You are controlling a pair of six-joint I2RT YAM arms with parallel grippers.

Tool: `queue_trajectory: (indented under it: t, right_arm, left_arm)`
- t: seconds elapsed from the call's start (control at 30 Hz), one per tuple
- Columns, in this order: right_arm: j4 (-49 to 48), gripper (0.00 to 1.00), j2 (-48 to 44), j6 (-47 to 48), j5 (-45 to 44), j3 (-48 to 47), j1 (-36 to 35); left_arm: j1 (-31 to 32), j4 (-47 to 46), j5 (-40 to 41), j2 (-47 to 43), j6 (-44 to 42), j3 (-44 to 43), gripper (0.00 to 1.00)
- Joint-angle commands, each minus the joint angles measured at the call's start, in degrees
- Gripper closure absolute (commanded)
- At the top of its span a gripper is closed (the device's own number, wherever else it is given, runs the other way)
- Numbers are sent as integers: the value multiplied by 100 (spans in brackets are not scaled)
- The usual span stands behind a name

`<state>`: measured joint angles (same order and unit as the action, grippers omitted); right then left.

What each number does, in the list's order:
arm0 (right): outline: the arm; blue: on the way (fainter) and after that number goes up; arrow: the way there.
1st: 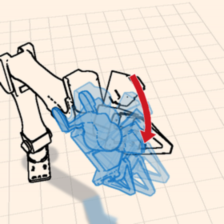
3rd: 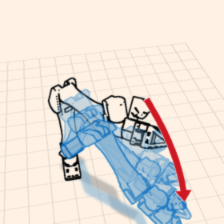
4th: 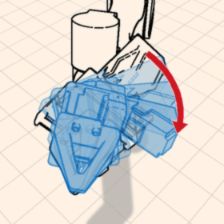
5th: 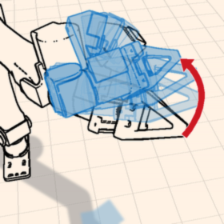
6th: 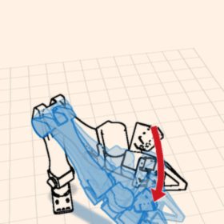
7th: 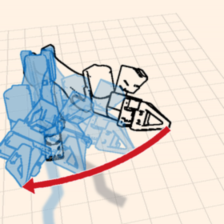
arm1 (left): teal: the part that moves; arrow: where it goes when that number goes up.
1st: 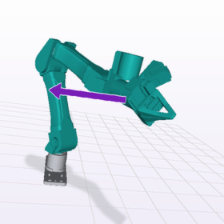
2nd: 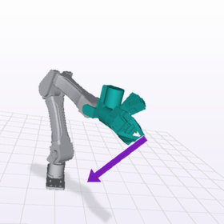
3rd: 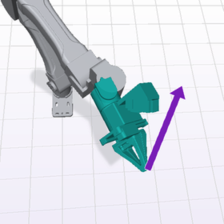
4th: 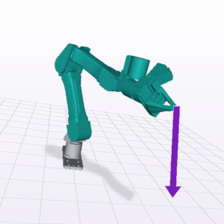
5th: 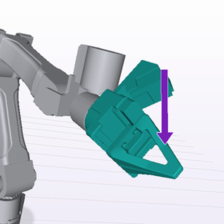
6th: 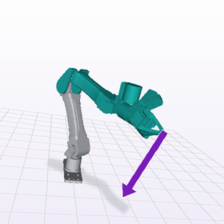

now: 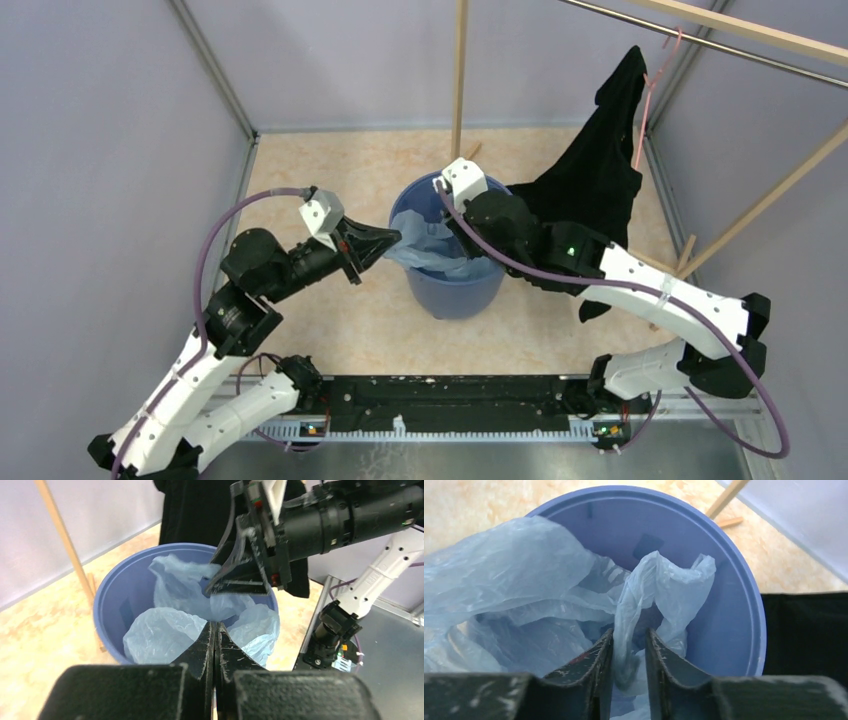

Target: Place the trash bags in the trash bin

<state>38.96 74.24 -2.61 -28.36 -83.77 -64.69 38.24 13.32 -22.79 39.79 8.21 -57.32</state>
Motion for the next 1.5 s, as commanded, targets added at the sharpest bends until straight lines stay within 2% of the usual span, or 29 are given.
queue_trajectory:
  t: [0.0,0.07,0.3,0.43,0.57,0.67,0.73,0.8,0.83,0.9,0.93,0.97,1.0,1.13,1.37,1.47]
  right_arm:
    - [-274,77,-304,-483,-1164,-112,34]
    - [-543,78,-563,-587,-1704,65,55]
    - [-824,100,-1314,-565,-2199,502,478]
    - [-635,100,-1670,-607,-2392,696,632]
    - [-457,100,-2050,-621,-2676,923,635]
    - [-250,100,-2328,-912,-2852,1163,640]
    - [-223,90,-2497,-1200,-2403,1283,629]
    - [-260,74,-2640,-1622,-1896,1381,637]
    - [-303,63,-2690,-1880,-1704,1425,638]
    - [-372,37,-2783,-2516,-1563,1557,637]
    - [-368,23,-2820,-2870,-1553,1654,640]
    - [-329,12,-2827,-3167,-1555,1679,631]
    - [-230,7,-2804,-3390,-1579,1660,639]
    - [183,1,-2584,-3920,-1653,1401,633]
    - [-262,3,-2295,-3595,-917,1306,629]
    - [-384,10,-2148,-3366,-920,1312,632]
  left_arm:
    - [-14,173,1067,-256,159,200,100]
    - [-18,194,1428,-403,278,411,100]
    - [-18,869,2646,-824,885,917,100]
    - [-18,1173,3045,-1124,1118,1048,100]
    - [-16,1707,3759,-1191,1860,1024,100]
    - [-18,1756,3652,-1246,2286,1010,100]
    - [-18,1753,3517,-1290,2555,965,97]
    - [-18,1843,3499,-1298,2900,818,82]
    - [-16,1931,3523,-1290,3140,706,65]
    - [-17,2282,3582,-1203,3839,385,25]
    - [-17,2439,3575,-1148,4179,241,10]
    - [-18,2550,3522,-1087,4532,109,2]
    - [-12,2608,3429,-1033,4828,23,1]
    - [-18,2421,2887,-886,5657,24,1]
    - [-16,1602,2080,-625,6478,425,1]
    - [-14,1210,1944,-560,6583,439,1]
